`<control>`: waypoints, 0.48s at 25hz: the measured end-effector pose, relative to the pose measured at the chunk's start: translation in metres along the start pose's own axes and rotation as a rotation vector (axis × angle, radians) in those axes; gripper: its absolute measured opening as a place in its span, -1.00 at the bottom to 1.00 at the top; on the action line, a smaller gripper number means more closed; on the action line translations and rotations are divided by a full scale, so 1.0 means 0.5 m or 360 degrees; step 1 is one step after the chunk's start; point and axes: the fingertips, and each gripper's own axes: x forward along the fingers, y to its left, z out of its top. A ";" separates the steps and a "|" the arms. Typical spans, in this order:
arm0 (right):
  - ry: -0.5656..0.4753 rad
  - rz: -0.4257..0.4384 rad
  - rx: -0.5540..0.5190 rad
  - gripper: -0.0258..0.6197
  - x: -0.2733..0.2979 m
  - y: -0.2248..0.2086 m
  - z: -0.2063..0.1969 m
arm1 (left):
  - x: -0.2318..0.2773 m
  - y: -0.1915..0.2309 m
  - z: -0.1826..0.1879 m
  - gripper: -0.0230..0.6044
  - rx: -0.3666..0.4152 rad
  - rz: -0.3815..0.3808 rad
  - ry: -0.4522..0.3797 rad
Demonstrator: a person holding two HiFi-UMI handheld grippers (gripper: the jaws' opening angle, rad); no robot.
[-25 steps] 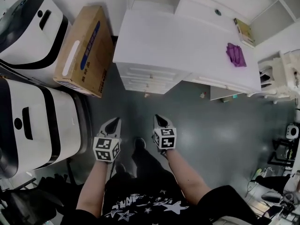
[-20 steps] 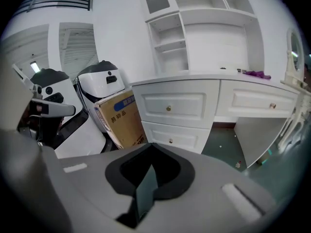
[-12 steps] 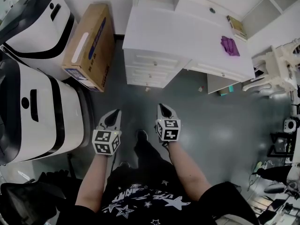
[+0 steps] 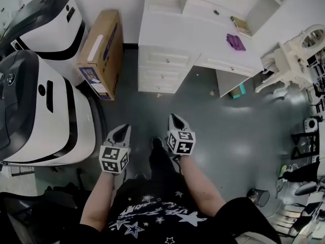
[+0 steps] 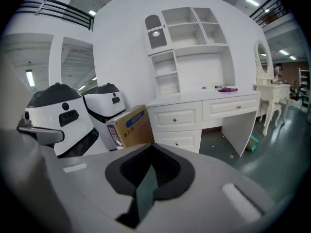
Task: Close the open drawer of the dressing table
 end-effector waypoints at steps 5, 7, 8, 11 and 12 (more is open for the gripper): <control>-0.0088 -0.0054 0.0054 -0.91 -0.130 0.024 -0.046 | -0.087 -0.044 -0.044 -0.90 0.0026 -0.0082 -0.0013; -0.0145 -0.0082 0.0095 -0.91 -0.189 0.017 -0.065 | -0.106 -0.066 -0.052 -0.90 0.0055 -0.0135 -0.0017; -0.0158 -0.0109 0.0121 -0.91 -0.218 0.007 -0.077 | -0.113 -0.079 -0.055 -0.90 0.0071 -0.0163 -0.0018; -0.0144 -0.0219 0.0190 -0.91 -0.296 -0.035 -0.119 | -0.119 -0.116 -0.059 -0.90 0.0101 -0.0233 -0.0021; -0.0134 -0.0253 0.0208 -0.91 -0.319 -0.048 -0.131 | -0.119 -0.127 -0.058 -0.90 0.0104 -0.0252 -0.0023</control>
